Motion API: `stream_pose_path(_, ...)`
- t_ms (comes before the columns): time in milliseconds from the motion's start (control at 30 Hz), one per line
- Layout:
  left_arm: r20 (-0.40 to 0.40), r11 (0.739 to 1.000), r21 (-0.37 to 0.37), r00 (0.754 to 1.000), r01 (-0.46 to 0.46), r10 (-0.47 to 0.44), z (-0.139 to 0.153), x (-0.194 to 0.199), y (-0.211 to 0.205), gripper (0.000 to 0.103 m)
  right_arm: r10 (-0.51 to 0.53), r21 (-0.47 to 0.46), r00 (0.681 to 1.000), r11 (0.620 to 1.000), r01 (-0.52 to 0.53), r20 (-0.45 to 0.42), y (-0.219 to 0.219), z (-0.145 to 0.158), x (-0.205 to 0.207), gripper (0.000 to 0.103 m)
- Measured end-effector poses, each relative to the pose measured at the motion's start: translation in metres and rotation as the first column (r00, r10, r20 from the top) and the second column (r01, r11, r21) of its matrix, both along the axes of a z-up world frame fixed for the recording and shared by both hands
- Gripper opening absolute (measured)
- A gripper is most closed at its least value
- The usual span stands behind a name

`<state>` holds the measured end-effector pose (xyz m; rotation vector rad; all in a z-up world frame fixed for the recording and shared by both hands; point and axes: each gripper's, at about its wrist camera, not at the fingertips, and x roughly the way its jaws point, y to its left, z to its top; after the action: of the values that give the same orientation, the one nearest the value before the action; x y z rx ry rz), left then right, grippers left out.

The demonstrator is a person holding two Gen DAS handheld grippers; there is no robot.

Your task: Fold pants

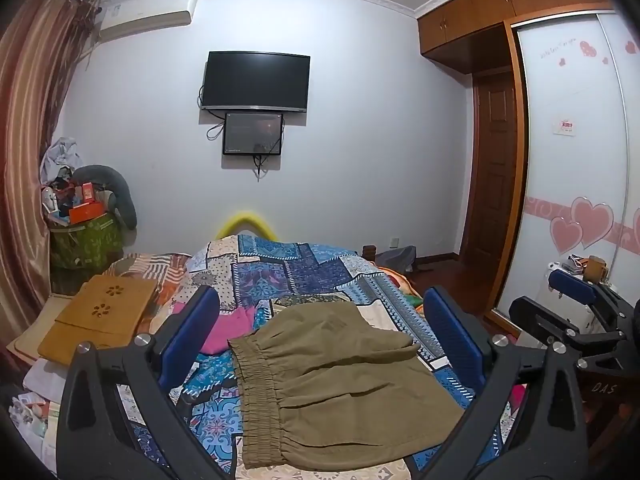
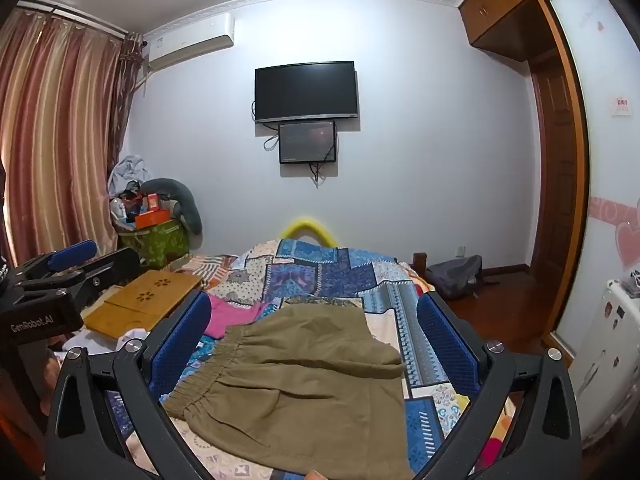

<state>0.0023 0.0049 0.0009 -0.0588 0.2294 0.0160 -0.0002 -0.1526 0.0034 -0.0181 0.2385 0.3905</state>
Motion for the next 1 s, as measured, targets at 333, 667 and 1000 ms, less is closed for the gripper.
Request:
stream_pose_path(333,0.004,1.000,0.012,1.000,0.001,-0.001,0.0003,0.0005,-0.0033,0.103,-0.005,0.002,1.000,1.000,0.005,-0.005,-0.0004,-0.0017,0.0024,0.102)
stream_pose_path(667,0.007,1.000,0.021,1.000,-0.002,0.002,-0.0011,-0.0013,-0.0037,0.103,-0.007,0.006,1.000,1.000,0.007,-0.009,-0.0005,-0.0003,0.0019,0.102)
stream_pose_path(1000,0.007,1.000,0.027,1.000,0.004,-0.004,-0.0023,0.0000,-0.0069,0.103,-0.008,0.006,1.000,1.000,0.008,-0.009,-0.0013,0.0000,0.0027,0.102)
